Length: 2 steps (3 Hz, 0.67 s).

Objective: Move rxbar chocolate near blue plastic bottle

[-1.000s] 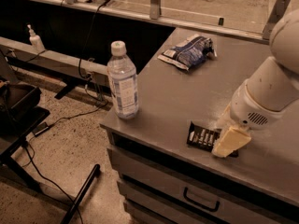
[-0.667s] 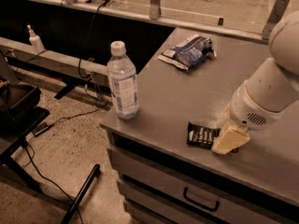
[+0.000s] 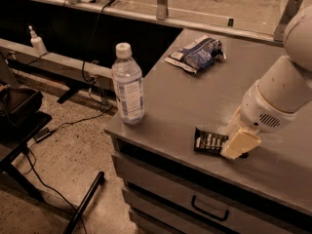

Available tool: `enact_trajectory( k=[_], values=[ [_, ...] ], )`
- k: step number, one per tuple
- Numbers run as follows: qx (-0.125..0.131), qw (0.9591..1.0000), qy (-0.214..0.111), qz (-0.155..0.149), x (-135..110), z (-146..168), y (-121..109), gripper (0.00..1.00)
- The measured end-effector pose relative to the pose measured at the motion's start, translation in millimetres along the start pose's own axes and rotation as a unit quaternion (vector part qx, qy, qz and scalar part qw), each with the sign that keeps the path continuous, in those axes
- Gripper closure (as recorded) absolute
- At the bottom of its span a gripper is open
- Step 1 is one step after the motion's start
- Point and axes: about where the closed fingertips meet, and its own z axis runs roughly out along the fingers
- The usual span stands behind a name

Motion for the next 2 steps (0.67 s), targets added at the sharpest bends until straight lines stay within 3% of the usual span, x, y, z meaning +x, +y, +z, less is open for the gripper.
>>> enact_trajectory(
  k=[1,2],
  values=[
    [0.01,0.9998,-0.019,0.0,-6,-15,-10,1.0],
    [0.02,0.9989,-0.042,0.002,-17,-26,-20,1.0]
  ],
)
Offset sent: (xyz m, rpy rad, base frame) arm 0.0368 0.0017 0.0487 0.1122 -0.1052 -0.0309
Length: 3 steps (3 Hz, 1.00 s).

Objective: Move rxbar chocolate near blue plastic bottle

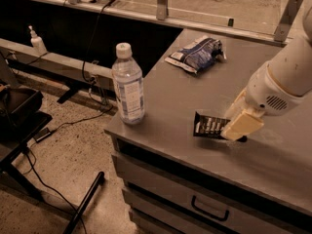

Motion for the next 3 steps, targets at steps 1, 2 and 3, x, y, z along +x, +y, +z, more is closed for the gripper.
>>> enact_trajectory(
  k=[1,2,3],
  values=[
    [-0.007,0.9997,-0.025,-0.004,-20,7,-4,1.0],
    [-0.023,0.9984,-0.049,-0.015,-47,21,-1,1.0],
    [-0.042,0.9961,-0.072,-0.03,-77,37,4,1.0]
  ],
)
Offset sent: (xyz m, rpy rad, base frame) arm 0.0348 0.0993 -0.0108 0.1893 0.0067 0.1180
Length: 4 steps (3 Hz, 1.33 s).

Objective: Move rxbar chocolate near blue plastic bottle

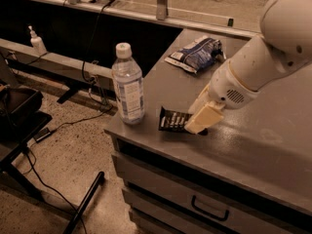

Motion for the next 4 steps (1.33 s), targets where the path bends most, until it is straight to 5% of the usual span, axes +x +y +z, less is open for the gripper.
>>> enact_trajectory(
  k=[1,2,3,4],
  values=[
    [-0.011,0.9998,-0.011,-0.01,-19,17,-1,1.0],
    [-0.014,0.9997,-0.015,-0.014,-32,29,-5,0.86],
    [-0.015,0.9997,-0.015,-0.015,-35,31,-5,0.69],
    [-0.014,0.9996,-0.014,-0.017,-36,30,-3,0.38]
  ],
)
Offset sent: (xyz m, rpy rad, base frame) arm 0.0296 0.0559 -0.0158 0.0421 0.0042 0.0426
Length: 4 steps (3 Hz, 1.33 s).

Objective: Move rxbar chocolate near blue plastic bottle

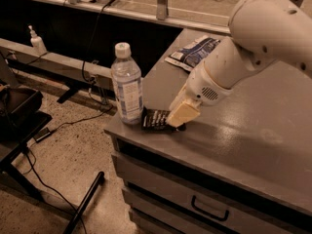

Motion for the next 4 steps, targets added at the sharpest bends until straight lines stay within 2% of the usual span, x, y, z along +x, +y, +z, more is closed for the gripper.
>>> enact_trajectory(
  k=[1,2,3,4],
  values=[
    [0.0,1.0,0.0,-0.001,-1,0,1,0.14],
    [0.0,1.0,0.001,-0.003,-2,0,2,0.0],
    [-0.002,0.9999,0.009,-0.01,7,-16,0,0.0],
    [-0.005,0.9995,0.02,-0.025,30,-41,-5,0.0]
  ],
)
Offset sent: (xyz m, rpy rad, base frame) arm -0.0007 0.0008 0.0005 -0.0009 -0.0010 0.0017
